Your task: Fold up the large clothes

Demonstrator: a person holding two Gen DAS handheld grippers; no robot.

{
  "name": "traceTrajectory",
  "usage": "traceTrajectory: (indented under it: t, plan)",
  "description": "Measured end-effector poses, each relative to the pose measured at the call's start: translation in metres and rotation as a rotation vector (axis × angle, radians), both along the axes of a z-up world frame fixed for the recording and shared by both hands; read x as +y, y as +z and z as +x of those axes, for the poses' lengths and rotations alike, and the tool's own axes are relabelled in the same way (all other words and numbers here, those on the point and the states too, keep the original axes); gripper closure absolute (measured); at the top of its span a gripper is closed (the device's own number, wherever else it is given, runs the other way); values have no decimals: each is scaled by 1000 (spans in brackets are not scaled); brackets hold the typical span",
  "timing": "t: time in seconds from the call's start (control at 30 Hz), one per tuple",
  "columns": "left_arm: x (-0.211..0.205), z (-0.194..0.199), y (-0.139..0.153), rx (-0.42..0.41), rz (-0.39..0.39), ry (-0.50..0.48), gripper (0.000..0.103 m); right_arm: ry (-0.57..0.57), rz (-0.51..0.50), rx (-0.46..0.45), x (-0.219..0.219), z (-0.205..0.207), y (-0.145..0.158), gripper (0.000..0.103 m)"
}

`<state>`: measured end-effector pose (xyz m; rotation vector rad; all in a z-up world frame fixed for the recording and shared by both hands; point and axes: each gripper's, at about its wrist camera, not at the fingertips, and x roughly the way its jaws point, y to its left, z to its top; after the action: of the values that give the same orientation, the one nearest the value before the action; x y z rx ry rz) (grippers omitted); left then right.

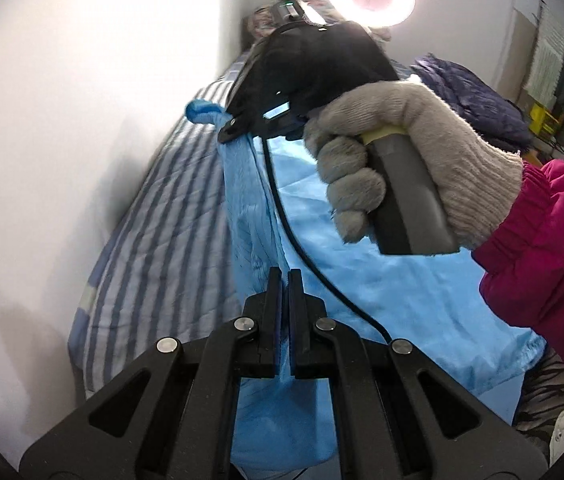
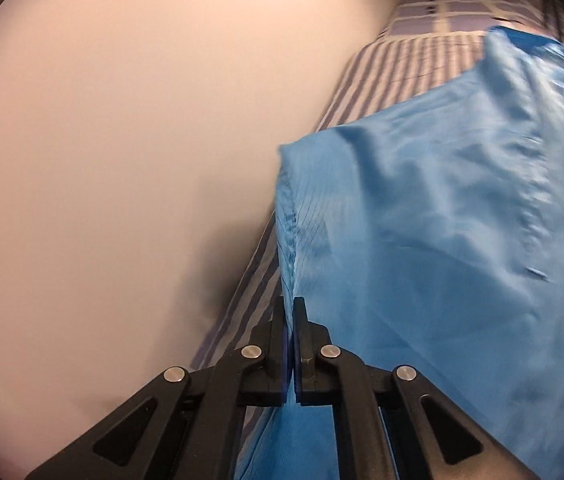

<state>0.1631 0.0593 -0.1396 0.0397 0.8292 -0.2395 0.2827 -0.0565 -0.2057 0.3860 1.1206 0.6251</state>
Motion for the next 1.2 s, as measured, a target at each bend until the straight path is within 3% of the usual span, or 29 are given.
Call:
traceTrajectory:
  t: [0.2, 0.33, 0.57, 0.7, 0.77, 0.8, 0.83, 0.87, 0.9, 0.93, 1.07, 1.2]
  plan:
    - [-62, -7, 2, -7, 49, -122, 103, -182, 90, -7, -106, -28, -2, 103]
    - [-105, -10, -7, 6, 101, -207, 103, -259, 60, 39, -157, -34, -24, 103]
    - [-132, -7, -35, 80, 124, -258, 103, -277, -24, 86, -170, -19, -63, 103]
    - [-122, -9, -34, 127, 68, -266, 102, -237, -83, 69, -156, -15, -64, 103]
    - [-105, -18, -26, 147, 2, -267, 101, -222, -113, 76, -157, -8, -70, 103]
    - [-94, -22, -21, 150, -36, -263, 98, -220, -124, 81, -158, -7, -69, 97]
    - [-81, -25, -16, 150, -68, -254, 91, -226, -144, 85, -160, -7, -69, 92]
    - [-62, -30, -11, 146, -102, -228, 66, -234, -162, 85, -159, -7, -65, 85]
    - [-50, -29, -8, 141, -119, -206, 37, -245, -176, 77, -164, -12, -58, 68]
    - [-30, -32, -5, 127, -146, -167, 32, -253, -185, 62, -168, -18, -53, 66]
    - [36, -20, -17, 176, -235, -5, 32, -209, -163, 32, -178, -50, -29, 65]
    - [87, -5, -53, 315, -454, 134, 32, -156, -145, 48, -176, -92, -23, 56]
